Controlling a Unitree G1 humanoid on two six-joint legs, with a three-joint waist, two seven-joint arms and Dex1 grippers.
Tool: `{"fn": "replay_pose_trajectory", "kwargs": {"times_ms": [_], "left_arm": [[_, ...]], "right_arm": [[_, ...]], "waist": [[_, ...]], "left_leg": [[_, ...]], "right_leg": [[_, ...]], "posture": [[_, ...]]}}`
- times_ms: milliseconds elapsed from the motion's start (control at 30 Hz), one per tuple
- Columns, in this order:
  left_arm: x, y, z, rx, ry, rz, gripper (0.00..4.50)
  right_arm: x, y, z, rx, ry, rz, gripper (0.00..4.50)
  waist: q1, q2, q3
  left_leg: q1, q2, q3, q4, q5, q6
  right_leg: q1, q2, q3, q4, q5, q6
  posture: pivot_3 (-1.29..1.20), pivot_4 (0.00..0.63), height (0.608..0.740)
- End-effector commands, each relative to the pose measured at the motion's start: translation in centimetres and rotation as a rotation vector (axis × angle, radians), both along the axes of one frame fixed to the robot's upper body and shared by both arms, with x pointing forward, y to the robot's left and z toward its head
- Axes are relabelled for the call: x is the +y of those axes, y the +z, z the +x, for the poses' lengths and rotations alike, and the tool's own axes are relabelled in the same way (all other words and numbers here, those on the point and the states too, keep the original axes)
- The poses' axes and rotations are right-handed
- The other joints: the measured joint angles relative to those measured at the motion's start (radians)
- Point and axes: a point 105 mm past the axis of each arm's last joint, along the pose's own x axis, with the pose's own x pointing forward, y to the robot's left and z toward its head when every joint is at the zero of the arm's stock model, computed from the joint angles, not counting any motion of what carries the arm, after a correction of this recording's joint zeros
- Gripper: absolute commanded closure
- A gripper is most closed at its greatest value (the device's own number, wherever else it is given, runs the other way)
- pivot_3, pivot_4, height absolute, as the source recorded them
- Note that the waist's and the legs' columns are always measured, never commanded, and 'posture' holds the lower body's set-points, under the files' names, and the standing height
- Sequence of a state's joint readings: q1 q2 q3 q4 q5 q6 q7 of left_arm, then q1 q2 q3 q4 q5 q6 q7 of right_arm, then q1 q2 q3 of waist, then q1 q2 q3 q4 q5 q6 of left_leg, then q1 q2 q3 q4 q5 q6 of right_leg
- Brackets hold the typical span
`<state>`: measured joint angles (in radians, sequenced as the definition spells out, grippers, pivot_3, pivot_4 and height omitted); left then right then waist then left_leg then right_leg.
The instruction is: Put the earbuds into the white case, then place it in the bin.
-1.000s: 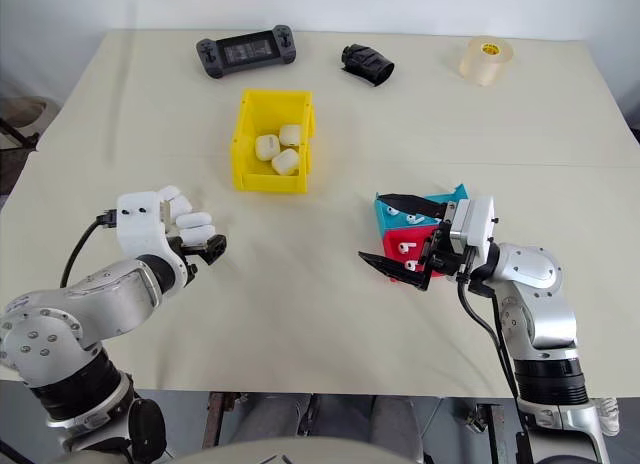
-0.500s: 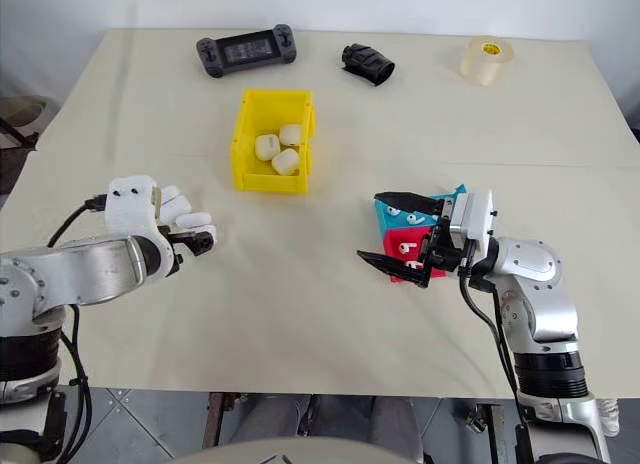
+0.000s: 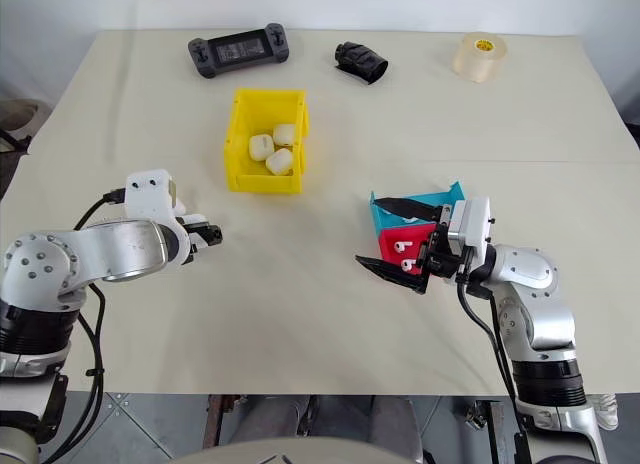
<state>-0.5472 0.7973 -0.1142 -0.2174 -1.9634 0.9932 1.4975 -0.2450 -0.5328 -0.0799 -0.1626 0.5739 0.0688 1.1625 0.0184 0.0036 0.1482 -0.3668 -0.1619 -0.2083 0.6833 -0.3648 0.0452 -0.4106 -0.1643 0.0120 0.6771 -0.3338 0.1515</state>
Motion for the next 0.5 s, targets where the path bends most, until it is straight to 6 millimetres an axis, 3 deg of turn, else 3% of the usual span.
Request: {"fn": "replay_pose_trajectory", "kwargs": {"times_ms": [33,333,500], "left_arm": [[0.05,0.33,0.18,-0.005,0.016,-0.002,0.04],[0.65,0.26,0.64,0.01,0.057,0.002,0.04],[0.22,-0.19,0.59,0.019,0.046,-0.025,1.24]], "right_arm": [[0.3,1.0,-0.66,-0.05,0.01,0.02,0.0],[0.29,0.85,-0.8,-0.044,-0.005,0.025,0.0],[0.32,0.76,-0.88,-0.04,-0.01,0.03,0.0]], "waist": [[-0.002,0.0,0.0],[-0.004,0.0,0.0],[-0.007,0.0,0.0]], "left_leg": [[0.0,0.0,0.0,0.0,0.0,0.0],[0.0,0.0,0.0,0.0,0.0,0.0],[0.0,0.0,0.0,0.0,0.0,0.0]], "right_leg": [[0.0,0.0,0.0,0.0,0.0,0.0],[0.0,0.0,0.0,0.001,0.0,0.0],[0.0,0.0,0.0,0.001,0.0,0.0]], "posture": [[0.0,0.15,0.74],[0.0,0.15,0.74],[0.0,0.15,0.74]]}}
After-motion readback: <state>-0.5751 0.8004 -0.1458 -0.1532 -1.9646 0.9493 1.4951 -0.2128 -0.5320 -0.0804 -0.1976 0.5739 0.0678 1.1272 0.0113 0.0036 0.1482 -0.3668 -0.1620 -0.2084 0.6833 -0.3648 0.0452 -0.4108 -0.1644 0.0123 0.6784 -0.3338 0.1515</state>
